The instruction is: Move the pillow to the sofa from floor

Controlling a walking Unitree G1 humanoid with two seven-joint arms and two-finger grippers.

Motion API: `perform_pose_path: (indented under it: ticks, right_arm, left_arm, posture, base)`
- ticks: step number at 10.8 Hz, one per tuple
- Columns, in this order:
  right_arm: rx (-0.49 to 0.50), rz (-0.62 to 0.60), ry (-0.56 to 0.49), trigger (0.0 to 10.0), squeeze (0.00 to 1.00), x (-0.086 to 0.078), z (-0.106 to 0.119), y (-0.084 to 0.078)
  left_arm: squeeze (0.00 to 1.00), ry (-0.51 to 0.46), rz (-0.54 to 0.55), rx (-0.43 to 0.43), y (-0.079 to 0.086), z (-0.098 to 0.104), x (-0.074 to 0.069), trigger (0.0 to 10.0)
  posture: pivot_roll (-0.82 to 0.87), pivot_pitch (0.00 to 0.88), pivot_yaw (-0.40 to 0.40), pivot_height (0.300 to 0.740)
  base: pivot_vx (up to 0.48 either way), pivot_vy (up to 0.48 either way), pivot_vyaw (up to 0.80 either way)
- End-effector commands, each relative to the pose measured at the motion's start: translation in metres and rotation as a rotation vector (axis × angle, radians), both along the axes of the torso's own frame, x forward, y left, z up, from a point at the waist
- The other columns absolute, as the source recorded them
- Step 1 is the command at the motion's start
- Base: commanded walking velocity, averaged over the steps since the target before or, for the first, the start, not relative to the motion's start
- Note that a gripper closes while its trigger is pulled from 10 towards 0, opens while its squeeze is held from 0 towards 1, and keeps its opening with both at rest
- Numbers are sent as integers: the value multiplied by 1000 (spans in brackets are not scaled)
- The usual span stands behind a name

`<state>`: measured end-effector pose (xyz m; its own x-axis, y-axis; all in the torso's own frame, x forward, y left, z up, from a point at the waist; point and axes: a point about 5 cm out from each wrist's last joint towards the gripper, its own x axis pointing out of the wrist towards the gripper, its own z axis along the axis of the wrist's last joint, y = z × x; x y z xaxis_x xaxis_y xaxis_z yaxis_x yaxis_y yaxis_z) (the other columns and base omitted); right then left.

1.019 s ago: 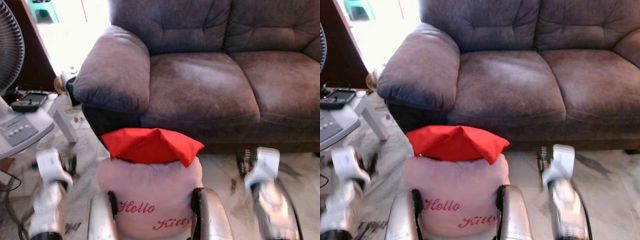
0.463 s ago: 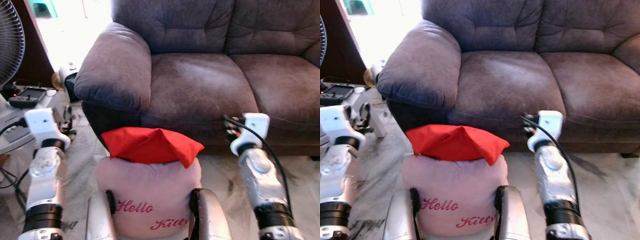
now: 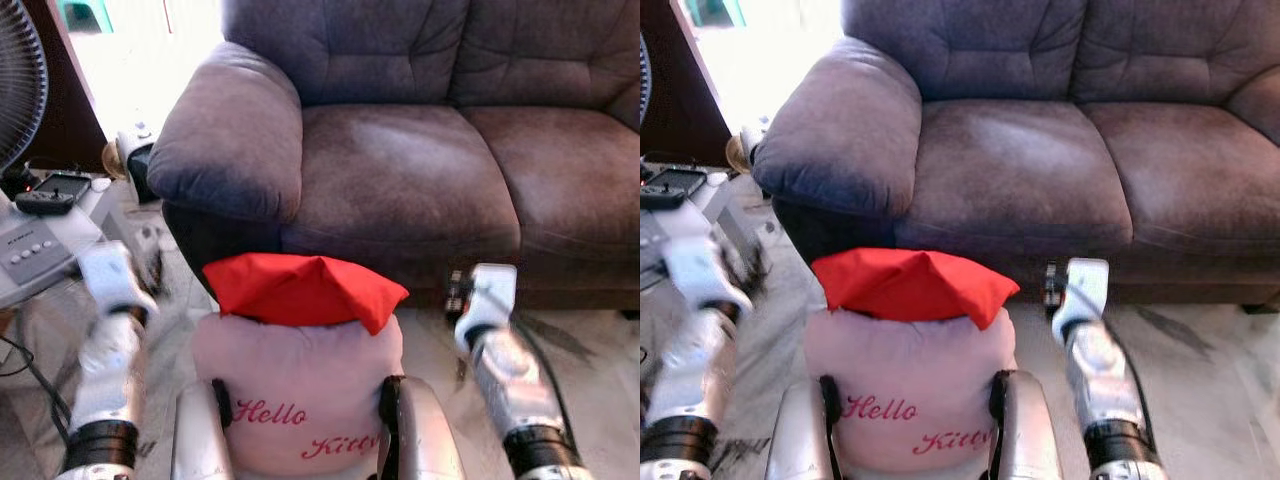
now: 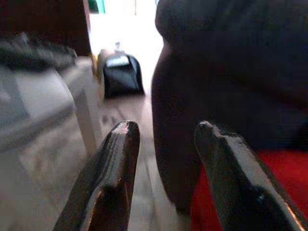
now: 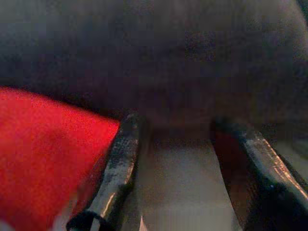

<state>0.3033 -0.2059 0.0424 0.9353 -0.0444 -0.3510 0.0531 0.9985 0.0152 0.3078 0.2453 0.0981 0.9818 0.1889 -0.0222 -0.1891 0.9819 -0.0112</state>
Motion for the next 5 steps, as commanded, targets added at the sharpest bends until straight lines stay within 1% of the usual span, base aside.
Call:
perform_pose_path:
  ticks: [1, 2, 3, 4, 5]
  right_arm:
    - [2, 31, 4, 10000, 0, 4, 1, 7]
    - [10, 40, 9, 10000, 0, 7, 1, 12]
    - [13, 59, 25, 10000, 0, 9, 0, 16]
    - [-3, 79, 20, 10000, 0, 13, 1, 20]
    - [-17, 85, 4, 10000, 0, 15, 3, 20]
  left_arm:
    - [0, 15, -47, 24, -11, -2, 6, 10000]
    - [0, -2, -66, 26, -18, 2, 9, 10000]
    - [0, -13, -65, 10, -21, 4, 11, 10000]
    - [0, -8, -81, 5, -25, 4, 15, 10000]
    - [0, 2, -100, 12, -29, 2, 18, 10000]
  posture:
    - [68, 18, -62, 471]
    - [65, 28, -69, 471]
    - [59, 29, -70, 471]
    - [49, 33, -62, 471]
    - [35, 48, -55, 471]
  base:
    - [0, 0, 0]
    - [0, 0, 0]
    - [0, 0, 0]
    - [0, 0, 0]
    - [0, 0, 675]
